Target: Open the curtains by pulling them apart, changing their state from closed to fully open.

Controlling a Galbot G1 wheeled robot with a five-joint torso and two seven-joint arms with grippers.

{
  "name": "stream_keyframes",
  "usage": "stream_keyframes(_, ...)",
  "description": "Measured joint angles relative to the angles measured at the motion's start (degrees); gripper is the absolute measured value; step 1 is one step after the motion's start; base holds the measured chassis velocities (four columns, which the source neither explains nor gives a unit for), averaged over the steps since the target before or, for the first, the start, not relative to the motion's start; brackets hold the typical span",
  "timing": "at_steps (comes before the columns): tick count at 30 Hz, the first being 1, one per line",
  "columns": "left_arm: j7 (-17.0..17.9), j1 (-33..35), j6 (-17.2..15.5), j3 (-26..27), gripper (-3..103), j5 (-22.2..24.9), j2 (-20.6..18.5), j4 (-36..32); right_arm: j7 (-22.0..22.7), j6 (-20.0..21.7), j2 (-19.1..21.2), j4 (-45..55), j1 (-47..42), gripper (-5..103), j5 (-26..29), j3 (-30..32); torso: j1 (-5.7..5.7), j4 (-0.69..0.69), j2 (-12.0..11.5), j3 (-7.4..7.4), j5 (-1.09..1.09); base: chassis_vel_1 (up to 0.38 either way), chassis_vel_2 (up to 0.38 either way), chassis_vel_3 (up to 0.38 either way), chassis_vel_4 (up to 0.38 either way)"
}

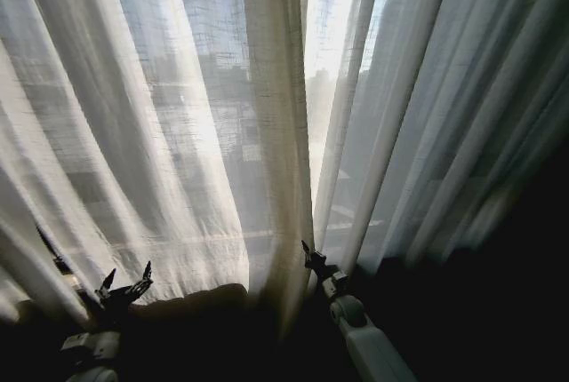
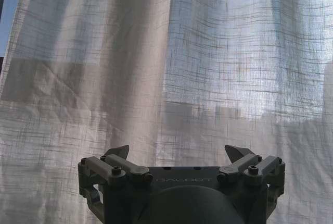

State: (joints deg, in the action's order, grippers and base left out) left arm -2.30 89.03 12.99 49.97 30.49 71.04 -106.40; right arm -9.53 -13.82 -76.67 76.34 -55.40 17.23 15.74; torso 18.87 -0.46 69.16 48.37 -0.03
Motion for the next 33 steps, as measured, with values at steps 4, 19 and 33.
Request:
stream_keyframes(4, 0.00, 0.00, 0.00, 0.00, 100, 0.00, 0.00, 0.00, -0.50, 0.10, 0.11, 0.27, 0.05, 0, 0.15, -0.04, 0.01, 0.00, 0.00, 0.01, 0.03, -0.366, -0.339, 0.360, 0.346)
stream_keyframes(19, 0.00, 0.00, 0.00, 0.00, 100, 0.00, 0.00, 0.00, -1.38, 0.13, 0.22, 0.70, -0.23, 0, 0.13, -0.05, 0.00, -0.01, 0.00, 0.00, 0.02, -0.378, -0.337, 0.374, 0.339)
stream_keyframes(33, 0.00, 0.01, 0.00, 0.00, 100, 0.00, 0.00, 0.00, -1.42, 0.23, 0.30, 0.83, -0.53, 0, 0.47, 0.12, 0.00, 0.00, 0.00, 0.00, 0.00, -0.383, -0.308, 0.383, 0.323)
